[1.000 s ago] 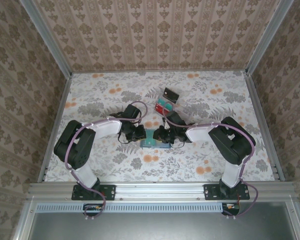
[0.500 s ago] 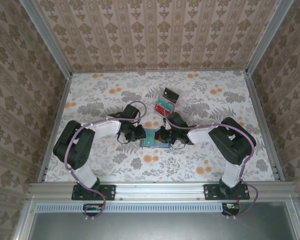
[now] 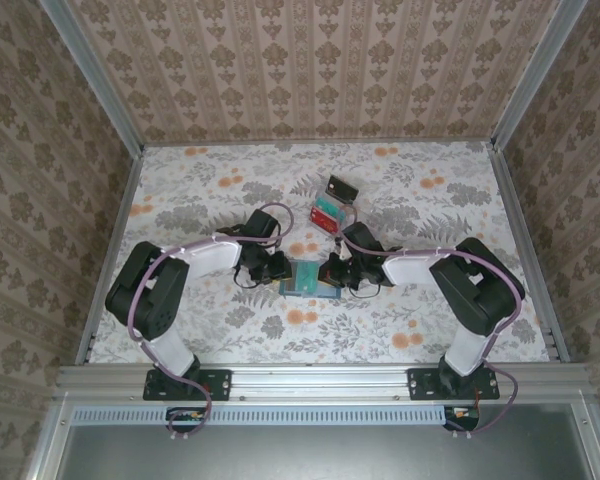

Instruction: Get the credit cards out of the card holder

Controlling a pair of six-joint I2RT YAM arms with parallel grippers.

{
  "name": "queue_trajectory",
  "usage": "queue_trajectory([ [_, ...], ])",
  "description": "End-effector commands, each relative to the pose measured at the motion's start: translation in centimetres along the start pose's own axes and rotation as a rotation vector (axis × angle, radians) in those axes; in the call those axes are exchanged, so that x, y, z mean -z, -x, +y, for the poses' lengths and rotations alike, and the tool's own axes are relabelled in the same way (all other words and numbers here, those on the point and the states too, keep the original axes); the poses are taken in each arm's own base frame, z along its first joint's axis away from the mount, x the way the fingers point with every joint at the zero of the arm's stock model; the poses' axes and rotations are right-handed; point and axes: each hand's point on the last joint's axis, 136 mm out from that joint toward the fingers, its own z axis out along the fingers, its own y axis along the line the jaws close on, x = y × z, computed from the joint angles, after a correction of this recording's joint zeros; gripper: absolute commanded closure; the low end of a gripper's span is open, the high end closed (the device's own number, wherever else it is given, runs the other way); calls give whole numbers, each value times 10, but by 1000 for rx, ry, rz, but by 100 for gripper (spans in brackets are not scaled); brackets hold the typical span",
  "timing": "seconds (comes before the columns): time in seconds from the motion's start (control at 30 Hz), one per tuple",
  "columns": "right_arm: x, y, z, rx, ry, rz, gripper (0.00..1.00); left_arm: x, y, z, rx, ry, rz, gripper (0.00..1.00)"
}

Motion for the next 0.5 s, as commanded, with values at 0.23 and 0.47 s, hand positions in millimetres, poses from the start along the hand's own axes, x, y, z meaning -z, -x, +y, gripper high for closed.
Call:
queue_trajectory([
  [0.23, 4, -4, 2, 11, -10, 43, 98, 42, 18, -30, -171, -51, -108, 77],
  [0.47, 7, -2, 16, 23, 48, 34, 79, 24, 9, -43, -143, -118, -59, 85],
])
